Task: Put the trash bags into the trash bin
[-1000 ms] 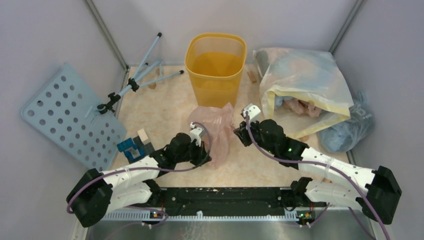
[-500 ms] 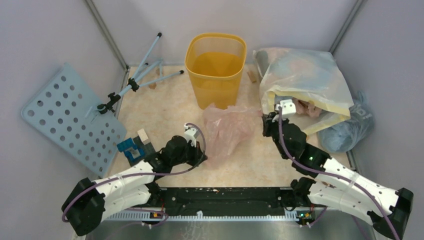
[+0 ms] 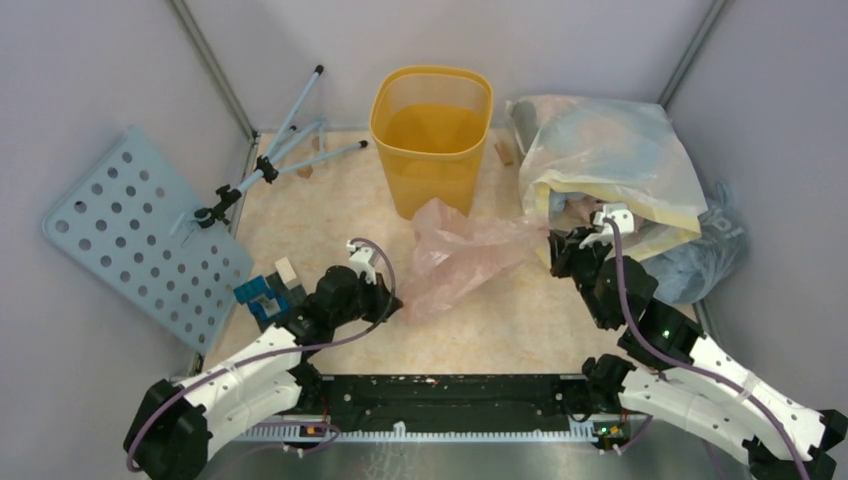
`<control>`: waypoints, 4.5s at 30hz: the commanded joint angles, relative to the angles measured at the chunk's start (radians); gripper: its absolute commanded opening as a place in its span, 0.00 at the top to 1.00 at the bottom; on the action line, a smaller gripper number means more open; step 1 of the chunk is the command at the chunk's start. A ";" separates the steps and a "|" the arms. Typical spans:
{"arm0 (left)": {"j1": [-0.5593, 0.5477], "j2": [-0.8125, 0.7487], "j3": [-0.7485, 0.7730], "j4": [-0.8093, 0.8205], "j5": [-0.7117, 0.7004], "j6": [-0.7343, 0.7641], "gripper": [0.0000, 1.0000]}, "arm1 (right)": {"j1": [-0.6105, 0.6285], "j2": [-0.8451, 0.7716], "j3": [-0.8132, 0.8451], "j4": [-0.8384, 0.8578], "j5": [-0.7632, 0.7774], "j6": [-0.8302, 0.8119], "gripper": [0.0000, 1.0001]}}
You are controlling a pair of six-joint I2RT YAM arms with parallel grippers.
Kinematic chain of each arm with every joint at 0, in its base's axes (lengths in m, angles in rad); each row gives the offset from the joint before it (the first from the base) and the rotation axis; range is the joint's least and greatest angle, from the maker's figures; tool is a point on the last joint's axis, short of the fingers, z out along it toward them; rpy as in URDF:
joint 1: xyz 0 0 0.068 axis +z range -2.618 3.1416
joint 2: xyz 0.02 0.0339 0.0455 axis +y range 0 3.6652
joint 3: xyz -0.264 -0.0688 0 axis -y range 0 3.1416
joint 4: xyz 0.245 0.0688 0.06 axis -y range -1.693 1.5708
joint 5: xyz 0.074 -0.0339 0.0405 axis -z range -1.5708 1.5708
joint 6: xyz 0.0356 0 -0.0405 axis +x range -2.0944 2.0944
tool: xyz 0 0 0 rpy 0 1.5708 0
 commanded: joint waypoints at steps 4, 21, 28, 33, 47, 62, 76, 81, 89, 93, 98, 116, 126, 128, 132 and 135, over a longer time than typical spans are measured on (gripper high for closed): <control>0.073 0.213 0.170 0.107 0.011 0.061 1.00 | -0.006 0.021 0.085 -0.022 -0.324 -0.023 1.00; 0.187 0.540 0.569 -0.023 -0.144 0.148 0.21 | 0.061 0.201 -0.007 0.199 -0.879 -0.037 1.00; 0.212 0.279 0.519 -0.230 -0.318 0.070 0.02 | 0.103 0.306 -0.026 0.308 -0.901 -0.028 1.00; 0.213 0.102 0.509 -0.366 -0.436 -0.044 0.01 | 0.170 0.404 -0.018 0.351 -0.834 -0.039 1.00; 0.211 -0.217 0.373 -0.418 0.126 -0.398 0.03 | 0.245 0.487 -0.038 0.419 -0.836 -0.021 0.63; 0.210 -0.187 0.264 -0.327 0.249 -0.380 0.09 | 0.244 0.392 -0.037 0.332 -0.555 0.046 0.13; 0.210 -0.017 0.093 -0.037 0.139 -0.345 0.13 | 0.244 0.422 -0.011 0.107 -0.181 0.150 0.14; 0.212 0.118 0.114 0.015 0.068 -0.318 0.14 | 0.243 0.426 -0.015 0.009 -0.071 0.209 0.14; 0.214 0.265 0.156 0.083 -0.054 -0.254 0.17 | 0.244 0.433 -0.026 -0.105 0.112 0.280 0.14; 0.221 0.332 0.183 0.114 -0.076 -0.231 0.19 | 0.243 0.431 -0.030 -0.083 0.079 0.272 0.28; 0.236 0.409 0.230 0.137 -0.115 -0.198 0.23 | 0.244 0.378 -0.052 -0.004 -0.120 0.182 0.39; 0.204 0.710 0.345 0.528 0.139 -0.115 0.48 | 0.485 0.605 0.029 0.399 -0.639 0.036 0.73; 0.088 0.737 0.430 0.439 0.077 -0.004 0.32 | 0.565 0.717 0.121 0.402 -0.469 0.033 0.20; 0.089 0.703 0.437 0.365 0.021 0.039 0.28 | 0.564 0.651 0.080 0.397 -0.415 0.052 0.11; 0.107 0.606 0.435 0.252 -0.073 0.083 0.21 | 0.565 0.527 0.020 0.338 -0.321 0.082 0.10; 0.115 0.516 0.435 0.159 -0.136 0.128 0.13 | 0.564 0.453 -0.013 0.276 -0.276 0.104 0.09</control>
